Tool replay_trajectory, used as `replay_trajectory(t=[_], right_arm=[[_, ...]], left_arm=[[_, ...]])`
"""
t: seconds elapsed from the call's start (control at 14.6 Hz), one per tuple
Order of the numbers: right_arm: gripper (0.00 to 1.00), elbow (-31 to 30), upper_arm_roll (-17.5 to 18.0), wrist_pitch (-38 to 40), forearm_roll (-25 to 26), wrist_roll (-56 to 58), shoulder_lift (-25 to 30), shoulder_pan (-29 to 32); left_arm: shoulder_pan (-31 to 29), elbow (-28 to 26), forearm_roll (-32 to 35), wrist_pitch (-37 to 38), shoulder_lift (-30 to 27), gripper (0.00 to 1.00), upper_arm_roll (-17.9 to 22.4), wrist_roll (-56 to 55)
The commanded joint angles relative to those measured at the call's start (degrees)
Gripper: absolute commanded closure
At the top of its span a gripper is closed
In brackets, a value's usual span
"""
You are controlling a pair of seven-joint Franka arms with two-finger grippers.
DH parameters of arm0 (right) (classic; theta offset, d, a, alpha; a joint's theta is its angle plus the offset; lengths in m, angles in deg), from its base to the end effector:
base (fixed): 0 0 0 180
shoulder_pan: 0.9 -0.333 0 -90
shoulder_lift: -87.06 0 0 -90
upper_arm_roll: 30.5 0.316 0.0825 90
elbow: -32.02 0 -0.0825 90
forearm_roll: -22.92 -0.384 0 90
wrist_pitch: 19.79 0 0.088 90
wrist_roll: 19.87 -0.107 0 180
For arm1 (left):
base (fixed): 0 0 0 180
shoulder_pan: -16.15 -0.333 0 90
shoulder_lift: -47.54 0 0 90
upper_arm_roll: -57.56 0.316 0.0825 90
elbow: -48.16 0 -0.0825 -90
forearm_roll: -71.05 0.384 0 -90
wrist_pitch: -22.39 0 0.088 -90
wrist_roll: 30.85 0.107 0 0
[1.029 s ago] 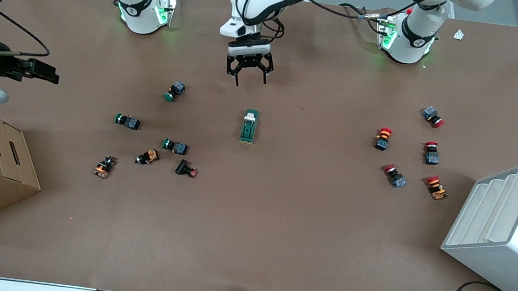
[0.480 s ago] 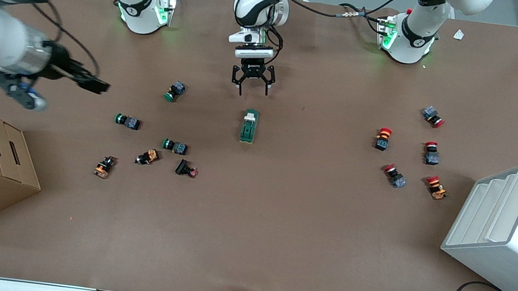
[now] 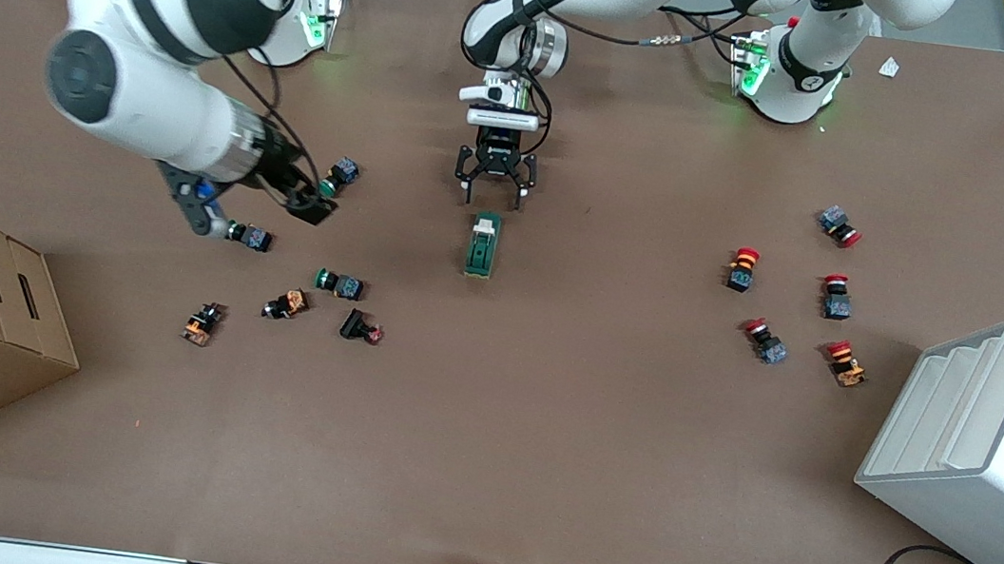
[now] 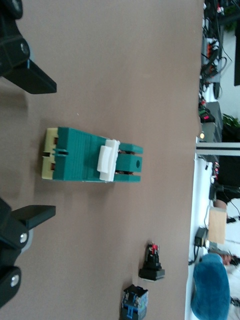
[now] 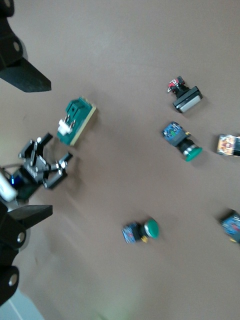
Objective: Close load switch with both arms
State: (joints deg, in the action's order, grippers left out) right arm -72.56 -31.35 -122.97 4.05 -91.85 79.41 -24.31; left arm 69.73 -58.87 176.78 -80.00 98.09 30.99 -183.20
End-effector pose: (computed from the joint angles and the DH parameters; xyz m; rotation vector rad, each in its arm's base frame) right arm 0.5272 0.2488 0.4509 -2.6605 1.3916 0.5084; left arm 0.1851 -0.5672 0.0740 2.5758 0.0402 1.6856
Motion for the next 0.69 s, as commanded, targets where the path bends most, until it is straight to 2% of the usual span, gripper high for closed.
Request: replay_trajectory(t=[0.0, 0.34, 0.62], right_arm=[[0.00, -1.3, -0.6, -7.4, -1.2, -8.5, -4.2, -5.7], [0.00, -1.4, -0.6, -22.0, -1.7, -17.1, -14.7, -14.5], [0.00, -5.8, -0.6, -30.8, -1.6, -17.1, -15.5, -18.7]], left_arm=[[0.2, 0.4, 3.3, 1.0, 0.5, 0.01, 0.6, -0.5], [1.1, 1.5, 6.4, 1.3, 2.5, 0.01, 2.9, 0.0], [1.7, 1.8, 6.0, 2.2, 4.3, 0.01, 3.0, 0.8]])
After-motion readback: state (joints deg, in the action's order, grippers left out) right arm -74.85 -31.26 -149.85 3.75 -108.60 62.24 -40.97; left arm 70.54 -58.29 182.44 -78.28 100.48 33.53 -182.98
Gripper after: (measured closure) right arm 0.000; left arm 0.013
